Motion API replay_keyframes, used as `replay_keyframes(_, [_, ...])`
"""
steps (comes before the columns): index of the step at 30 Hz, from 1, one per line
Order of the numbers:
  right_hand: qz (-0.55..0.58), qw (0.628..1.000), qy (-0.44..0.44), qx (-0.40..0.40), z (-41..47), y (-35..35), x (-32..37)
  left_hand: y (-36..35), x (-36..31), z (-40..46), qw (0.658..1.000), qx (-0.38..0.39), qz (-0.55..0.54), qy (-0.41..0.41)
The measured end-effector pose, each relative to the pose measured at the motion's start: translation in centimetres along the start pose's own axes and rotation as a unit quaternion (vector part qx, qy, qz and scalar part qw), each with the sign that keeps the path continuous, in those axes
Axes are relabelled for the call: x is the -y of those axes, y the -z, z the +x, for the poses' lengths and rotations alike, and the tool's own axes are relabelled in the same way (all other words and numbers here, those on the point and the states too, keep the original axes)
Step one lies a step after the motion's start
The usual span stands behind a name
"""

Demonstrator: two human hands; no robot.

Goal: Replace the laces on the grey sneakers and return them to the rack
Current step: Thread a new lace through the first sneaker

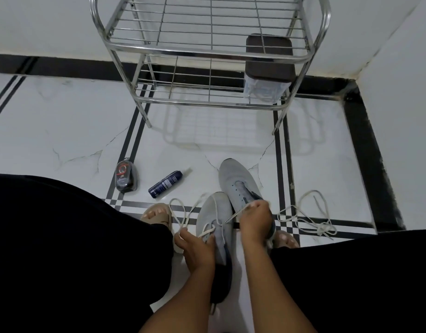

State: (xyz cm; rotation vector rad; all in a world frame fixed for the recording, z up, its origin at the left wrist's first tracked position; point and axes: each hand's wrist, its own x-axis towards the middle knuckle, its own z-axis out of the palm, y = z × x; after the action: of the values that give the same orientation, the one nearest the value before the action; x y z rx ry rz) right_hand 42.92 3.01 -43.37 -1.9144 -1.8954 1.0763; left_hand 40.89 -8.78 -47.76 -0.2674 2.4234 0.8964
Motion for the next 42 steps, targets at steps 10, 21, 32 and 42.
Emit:
replay_keyframes(10, [0.309, 0.917, 0.071, -0.242, 3.2, 11.0, 8.1, 1.3, 0.1, -0.3, 0.997, 0.067, 0.033, 0.035])
replay_keyframes(21, [-0.291, 0.919, 0.166, 0.208, -1.4, -2.2, -4.7, 1.3, 0.2, 0.2, 0.985, 0.115, 0.105, 0.081])
replay_keyframes(32, [0.134, 0.96, -0.144, -0.198, 3.2, 4.8, -1.7, 1.5, 0.2, 0.1, 0.956, 0.136, 0.261, -0.007])
replay_keyframes(42, [-0.269, 0.907, 0.253, 0.201, -1.6, -0.4, -2.1, 2.2, -0.3, 0.3, 0.955, 0.078, 0.274, -0.08])
